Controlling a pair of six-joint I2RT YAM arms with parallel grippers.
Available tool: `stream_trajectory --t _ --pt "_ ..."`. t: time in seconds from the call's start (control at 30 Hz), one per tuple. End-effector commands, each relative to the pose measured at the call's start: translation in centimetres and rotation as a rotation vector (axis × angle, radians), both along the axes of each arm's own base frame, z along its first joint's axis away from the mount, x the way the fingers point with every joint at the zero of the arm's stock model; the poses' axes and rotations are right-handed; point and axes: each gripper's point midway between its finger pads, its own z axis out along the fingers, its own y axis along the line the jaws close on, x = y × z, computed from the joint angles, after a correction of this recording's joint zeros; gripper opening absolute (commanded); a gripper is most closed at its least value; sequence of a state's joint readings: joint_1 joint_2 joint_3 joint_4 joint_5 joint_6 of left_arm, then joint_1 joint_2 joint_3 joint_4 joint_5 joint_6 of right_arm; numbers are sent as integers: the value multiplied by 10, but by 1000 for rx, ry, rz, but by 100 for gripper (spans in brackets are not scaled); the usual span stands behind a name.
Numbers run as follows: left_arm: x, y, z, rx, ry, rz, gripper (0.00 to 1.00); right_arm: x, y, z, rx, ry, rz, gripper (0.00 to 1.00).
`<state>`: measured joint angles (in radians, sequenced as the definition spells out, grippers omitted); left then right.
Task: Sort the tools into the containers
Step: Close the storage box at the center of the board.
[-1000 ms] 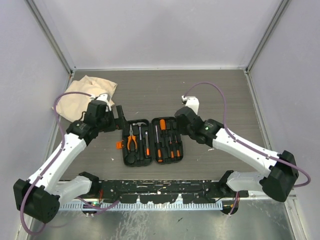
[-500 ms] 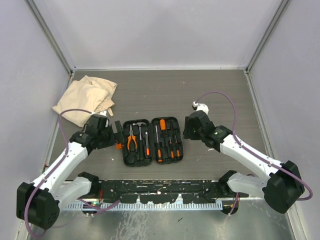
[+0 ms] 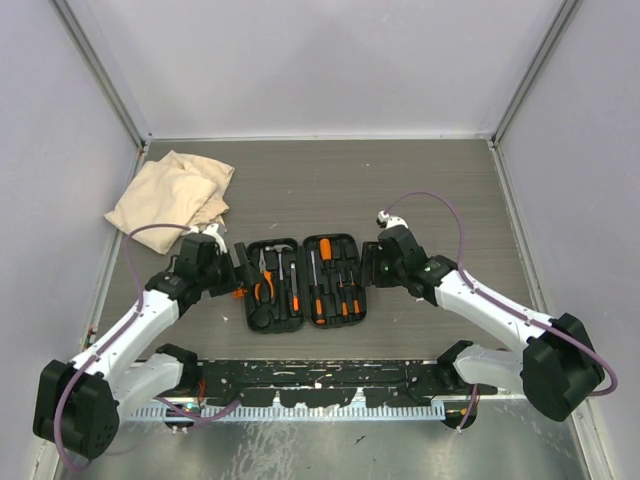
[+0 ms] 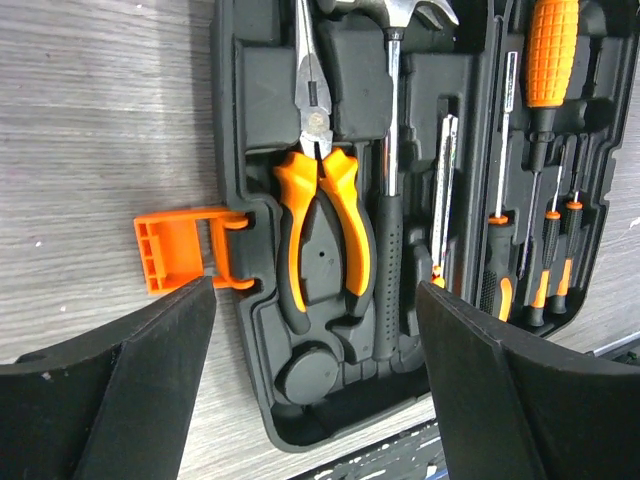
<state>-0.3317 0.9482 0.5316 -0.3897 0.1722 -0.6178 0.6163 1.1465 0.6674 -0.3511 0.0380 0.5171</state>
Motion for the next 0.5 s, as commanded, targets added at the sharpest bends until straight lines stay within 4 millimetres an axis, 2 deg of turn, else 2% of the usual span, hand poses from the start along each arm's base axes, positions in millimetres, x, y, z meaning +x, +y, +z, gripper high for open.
stream_trajectory --t 0.0,0.23,0.37,0.47 --pt "16 -13 8 -56 -56 -39 80 9 9 11 51 -41 17 57" --pt "20 -22 -10 -54 -7 -96 77 9 5 4 40 -34 11 57" --pt "22 -30 -15 -77 3 -124 74 11 -1 -9 39 19 -10 57" --pt "23 -36 -16 -105 5 -147 72 14 -2 -10 79 23 -8 58"
